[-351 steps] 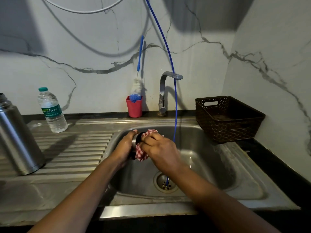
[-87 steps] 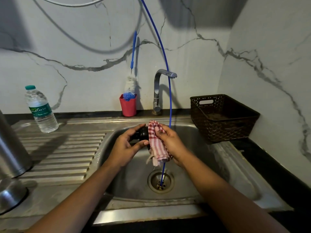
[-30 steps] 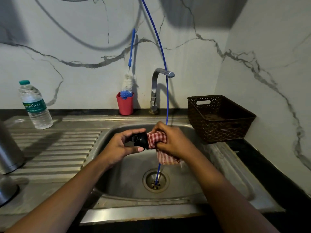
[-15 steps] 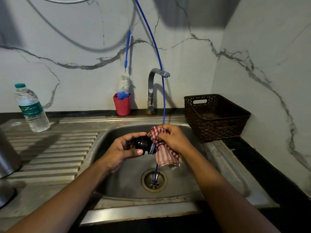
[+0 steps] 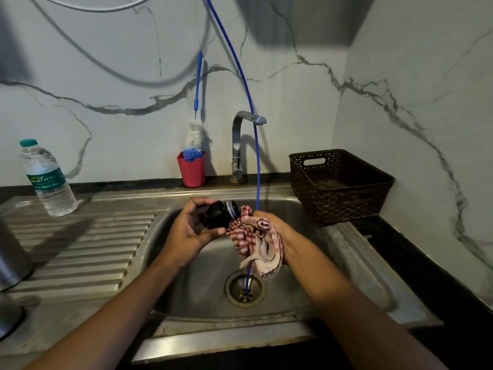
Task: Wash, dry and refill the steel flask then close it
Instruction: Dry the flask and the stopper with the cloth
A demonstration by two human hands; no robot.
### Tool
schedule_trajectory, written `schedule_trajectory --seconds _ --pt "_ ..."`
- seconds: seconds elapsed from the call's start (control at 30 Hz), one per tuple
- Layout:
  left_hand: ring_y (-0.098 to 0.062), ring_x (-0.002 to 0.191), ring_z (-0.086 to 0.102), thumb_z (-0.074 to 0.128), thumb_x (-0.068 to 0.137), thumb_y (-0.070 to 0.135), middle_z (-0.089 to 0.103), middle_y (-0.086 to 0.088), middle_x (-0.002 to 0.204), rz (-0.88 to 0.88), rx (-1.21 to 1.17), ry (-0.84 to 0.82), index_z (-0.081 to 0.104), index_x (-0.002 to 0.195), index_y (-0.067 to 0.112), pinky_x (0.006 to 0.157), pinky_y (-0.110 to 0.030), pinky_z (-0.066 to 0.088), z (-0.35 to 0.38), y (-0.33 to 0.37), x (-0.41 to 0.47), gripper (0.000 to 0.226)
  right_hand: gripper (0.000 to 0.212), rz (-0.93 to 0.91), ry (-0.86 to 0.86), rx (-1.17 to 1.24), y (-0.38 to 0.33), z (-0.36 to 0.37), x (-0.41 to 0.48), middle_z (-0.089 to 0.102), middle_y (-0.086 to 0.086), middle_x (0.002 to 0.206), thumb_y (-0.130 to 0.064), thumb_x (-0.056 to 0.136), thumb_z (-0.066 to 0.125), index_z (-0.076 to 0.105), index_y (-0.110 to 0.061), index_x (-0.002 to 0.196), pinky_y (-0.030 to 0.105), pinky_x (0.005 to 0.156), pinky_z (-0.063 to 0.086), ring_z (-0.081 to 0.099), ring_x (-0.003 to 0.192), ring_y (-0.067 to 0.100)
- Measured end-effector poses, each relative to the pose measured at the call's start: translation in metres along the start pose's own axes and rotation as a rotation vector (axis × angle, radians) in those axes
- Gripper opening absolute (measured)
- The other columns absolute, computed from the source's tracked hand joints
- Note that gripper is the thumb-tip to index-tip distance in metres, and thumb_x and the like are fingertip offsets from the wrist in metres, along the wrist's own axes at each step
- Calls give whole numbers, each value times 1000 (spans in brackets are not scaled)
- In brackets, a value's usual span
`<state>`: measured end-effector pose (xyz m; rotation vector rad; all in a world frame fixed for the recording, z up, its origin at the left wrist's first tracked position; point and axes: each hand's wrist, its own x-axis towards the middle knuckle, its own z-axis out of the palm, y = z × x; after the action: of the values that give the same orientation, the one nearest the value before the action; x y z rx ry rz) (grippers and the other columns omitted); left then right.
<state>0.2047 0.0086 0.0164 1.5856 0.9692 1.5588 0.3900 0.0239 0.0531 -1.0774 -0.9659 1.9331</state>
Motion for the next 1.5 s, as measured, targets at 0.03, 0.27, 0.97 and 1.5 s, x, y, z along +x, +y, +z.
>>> schedule_trajectory --seconds 0.03,0.27,0.97,1.5 --pt "-16 120 55 78 64 5 59 0 124 24 51 -1 55 111 28 88 -22 51 0 1 0 57 29 -6 1 20 0 0 1 63 7 55 -15 94 45 58 -3 72 21 49 52 61 46 15" --pt "-7 114 54 75 76 17 52 7 120 465 575 -45 54 112 15 90 -23 51 -7 6 2 42 53 -53 -61 23 -7 2 -5 61 5 49 -13 96 44 65 -5 48 20 44 51 60 42 13" --pt "-9 84 69 94 28 33 71 3 90 -114 -297 142 56 94 15 67 -20 55 10 1 0 78 15 -447 218 -510 -5 -10 0 68 7 97 -15 91 54 62 -16 104 34 85 51 64 86 19" --pt "-14 79 67 65 72 15 70 -5 95 -406 -468 139 59 121 8 63 -26 55 4 9 5 50 74 -618 33 -740 23 17 9 37 -2 145 -39 85 62 18 -38 146 41 105 40 42 128 18"
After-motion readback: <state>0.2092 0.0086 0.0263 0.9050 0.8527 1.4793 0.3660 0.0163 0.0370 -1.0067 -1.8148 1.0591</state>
